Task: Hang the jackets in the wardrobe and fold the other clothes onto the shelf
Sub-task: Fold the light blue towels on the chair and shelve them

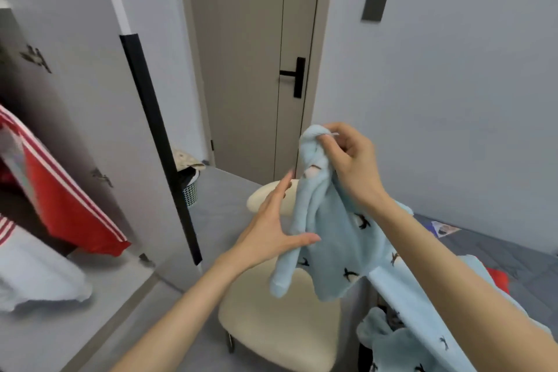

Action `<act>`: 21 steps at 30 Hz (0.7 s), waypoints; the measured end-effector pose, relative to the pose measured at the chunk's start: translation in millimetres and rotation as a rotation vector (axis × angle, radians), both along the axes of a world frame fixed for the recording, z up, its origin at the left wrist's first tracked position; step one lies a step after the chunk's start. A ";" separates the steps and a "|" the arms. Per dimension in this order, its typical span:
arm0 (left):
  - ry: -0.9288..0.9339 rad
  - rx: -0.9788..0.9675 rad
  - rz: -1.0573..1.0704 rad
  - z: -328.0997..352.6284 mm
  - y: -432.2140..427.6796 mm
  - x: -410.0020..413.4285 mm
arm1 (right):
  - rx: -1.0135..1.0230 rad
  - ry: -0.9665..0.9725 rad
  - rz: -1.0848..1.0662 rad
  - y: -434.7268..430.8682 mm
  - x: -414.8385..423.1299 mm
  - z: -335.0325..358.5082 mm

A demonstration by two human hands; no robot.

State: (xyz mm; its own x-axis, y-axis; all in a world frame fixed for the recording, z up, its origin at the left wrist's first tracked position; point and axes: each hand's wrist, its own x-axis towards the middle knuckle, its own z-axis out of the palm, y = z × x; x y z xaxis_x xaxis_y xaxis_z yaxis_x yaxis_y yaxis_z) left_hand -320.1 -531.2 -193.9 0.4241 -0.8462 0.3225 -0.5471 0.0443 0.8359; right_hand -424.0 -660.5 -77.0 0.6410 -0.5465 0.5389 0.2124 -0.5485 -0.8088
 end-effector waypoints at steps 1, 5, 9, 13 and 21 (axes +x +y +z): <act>-0.002 -0.014 -0.002 5.1 1.7 1.0 | 0.013 -0.004 0.042 9.0 8.0 5.4; 0.056 -0.103 0.157 23.7 -0.4 7.1 | 0.062 -0.037 0.182 25.1 27.3 22.2; 0.092 -0.172 0.241 28.1 6.0 23.8 | 0.125 0.031 0.252 13.6 27.5 13.7; 0.041 -0.209 0.349 37.1 9.5 40.5 | 0.057 0.311 0.279 -10.1 16.0 -35.6; 0.067 -0.365 0.329 86.4 9.4 45.7 | 0.136 0.291 0.476 26.6 34.4 -121.8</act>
